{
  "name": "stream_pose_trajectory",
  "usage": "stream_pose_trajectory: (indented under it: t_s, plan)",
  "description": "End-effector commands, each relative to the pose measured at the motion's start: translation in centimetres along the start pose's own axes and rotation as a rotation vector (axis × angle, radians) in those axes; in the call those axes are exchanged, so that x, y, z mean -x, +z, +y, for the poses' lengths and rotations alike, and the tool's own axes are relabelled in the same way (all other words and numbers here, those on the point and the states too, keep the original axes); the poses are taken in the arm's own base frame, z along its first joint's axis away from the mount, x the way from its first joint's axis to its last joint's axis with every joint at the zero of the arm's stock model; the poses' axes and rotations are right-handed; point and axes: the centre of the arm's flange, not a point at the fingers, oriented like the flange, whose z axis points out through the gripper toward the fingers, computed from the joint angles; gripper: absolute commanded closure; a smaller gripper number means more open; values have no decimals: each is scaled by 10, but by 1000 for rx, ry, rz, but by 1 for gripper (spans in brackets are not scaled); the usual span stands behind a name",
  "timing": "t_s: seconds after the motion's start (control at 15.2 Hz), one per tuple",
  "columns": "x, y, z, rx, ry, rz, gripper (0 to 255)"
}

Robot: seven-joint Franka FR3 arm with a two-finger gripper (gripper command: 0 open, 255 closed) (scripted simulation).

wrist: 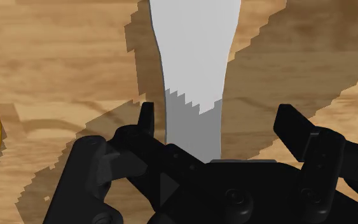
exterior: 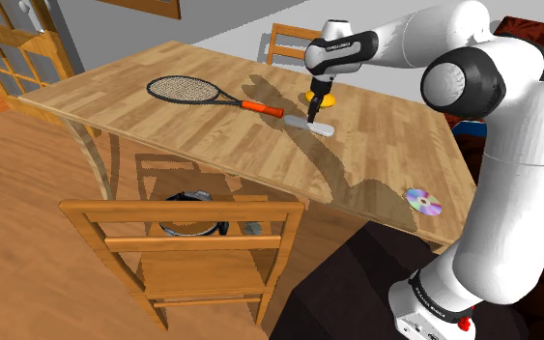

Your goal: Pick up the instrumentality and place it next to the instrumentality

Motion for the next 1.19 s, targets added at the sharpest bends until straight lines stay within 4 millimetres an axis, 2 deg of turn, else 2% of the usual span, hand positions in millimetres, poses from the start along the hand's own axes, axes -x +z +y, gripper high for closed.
stream_pose_trajectory:
  t_s: [0.0,0.46,0.99,1.06,1.12]
  plan:
    - [-8,7,10,2,-16,2,0]
    - [-8,47,10,2,-16,2,0]
    - [-8,47,10,1,-16,2,0]
    - [-8,47,10,1,-16,2,255]
    - [-8,47,10,1,-16,2,255]
